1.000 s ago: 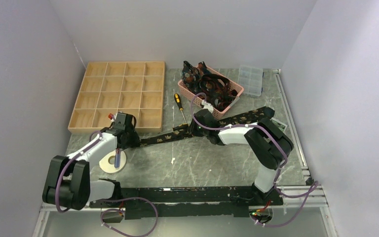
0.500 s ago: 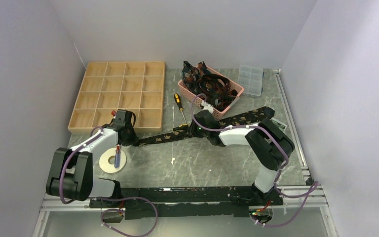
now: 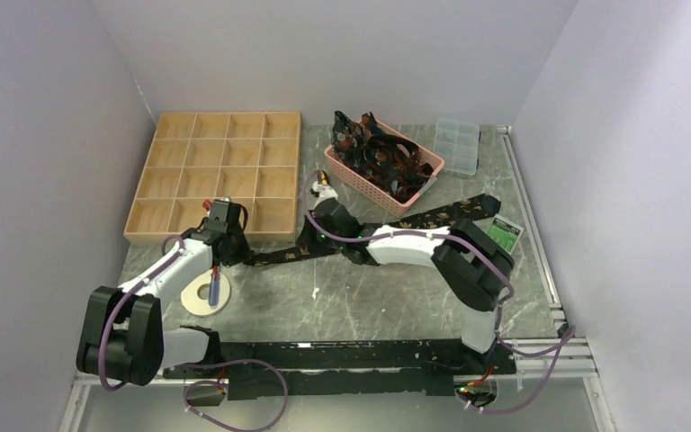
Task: Roll the ties
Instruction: Roll the tie at the center of the board.
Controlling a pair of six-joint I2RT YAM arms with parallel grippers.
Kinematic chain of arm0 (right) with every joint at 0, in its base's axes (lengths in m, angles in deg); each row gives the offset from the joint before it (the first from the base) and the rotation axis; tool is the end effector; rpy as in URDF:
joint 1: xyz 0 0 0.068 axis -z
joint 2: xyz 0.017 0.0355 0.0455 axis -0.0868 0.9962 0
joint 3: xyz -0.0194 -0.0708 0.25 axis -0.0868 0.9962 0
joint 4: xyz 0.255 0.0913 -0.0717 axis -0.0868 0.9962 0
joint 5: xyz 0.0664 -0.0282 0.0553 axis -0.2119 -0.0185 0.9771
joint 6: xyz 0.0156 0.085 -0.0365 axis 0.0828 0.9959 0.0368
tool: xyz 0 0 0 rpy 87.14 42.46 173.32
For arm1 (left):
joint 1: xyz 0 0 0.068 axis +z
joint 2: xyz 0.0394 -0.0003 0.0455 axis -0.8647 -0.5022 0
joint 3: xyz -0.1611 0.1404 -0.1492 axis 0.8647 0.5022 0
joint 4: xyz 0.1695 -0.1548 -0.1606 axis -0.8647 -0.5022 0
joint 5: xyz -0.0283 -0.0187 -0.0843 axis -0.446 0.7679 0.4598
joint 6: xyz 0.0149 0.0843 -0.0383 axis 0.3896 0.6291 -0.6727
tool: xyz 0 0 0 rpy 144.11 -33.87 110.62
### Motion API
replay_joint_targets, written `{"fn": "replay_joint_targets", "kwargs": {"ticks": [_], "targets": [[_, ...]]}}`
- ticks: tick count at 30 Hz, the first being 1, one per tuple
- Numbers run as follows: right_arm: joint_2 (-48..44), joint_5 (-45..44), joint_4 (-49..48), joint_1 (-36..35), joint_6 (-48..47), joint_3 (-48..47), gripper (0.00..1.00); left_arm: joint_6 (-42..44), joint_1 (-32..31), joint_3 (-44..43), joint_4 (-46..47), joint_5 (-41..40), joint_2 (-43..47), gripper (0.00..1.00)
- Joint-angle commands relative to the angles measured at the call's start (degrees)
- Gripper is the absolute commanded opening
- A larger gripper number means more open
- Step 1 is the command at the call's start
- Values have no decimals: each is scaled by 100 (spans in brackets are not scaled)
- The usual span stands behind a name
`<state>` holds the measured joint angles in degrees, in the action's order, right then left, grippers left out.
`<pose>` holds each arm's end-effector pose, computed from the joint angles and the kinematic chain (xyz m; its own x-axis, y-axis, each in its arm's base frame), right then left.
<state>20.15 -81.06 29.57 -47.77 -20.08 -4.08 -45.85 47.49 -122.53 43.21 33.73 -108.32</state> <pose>0.2715 0.3545 0.1283 -0.7576 0.0550 -0.6504 -0.3951 0.7544 0.5241 0.2687 -0.0482 0.1138 -0.7777 -0.4181 -0.4695 -0.3654 0.9083 -0.2037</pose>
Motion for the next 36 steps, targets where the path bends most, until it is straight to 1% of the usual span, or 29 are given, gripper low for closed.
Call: {"fn": "replay_joint_targets", "kwargs": {"ticks": [1,4,6,14,18,23,28,34,35,36], "targets": [[657,501,151,-219,-137,-819,0,-71,-97,-160,-115,-131,118,3],[1099,593,367,-298,-114,-1267,0,-81,-146,-213,-179,-171,90,3],[1276,671,399,-312,-91,-1407,0,-80,-177,-240,-198,-183,110,3],[1754,776,369,-315,26,-1585,0,-141,-392,-407,-285,-178,195,3],[1842,838,239,-320,143,-1514,0,-196,-787,-614,-408,-239,222,3],[1779,884,-29,-315,310,-1251,0,-324,-1334,-980,-489,-363,107,3],[1656,952,-332,-317,387,-949,0,-402,-1742,-1216,-345,-374,-137,3],[1127,624,-626,-237,530,-352,0,-394,-1968,-1360,-401,-629,-406,3],[1022,587,-649,-206,568,-258,1,-390,-1984,-1361,-407,-663,-426,3],[878,543,-657,-175,606,-166,5,-381,-2000,-1353,-412,-693,-436,3]]}}
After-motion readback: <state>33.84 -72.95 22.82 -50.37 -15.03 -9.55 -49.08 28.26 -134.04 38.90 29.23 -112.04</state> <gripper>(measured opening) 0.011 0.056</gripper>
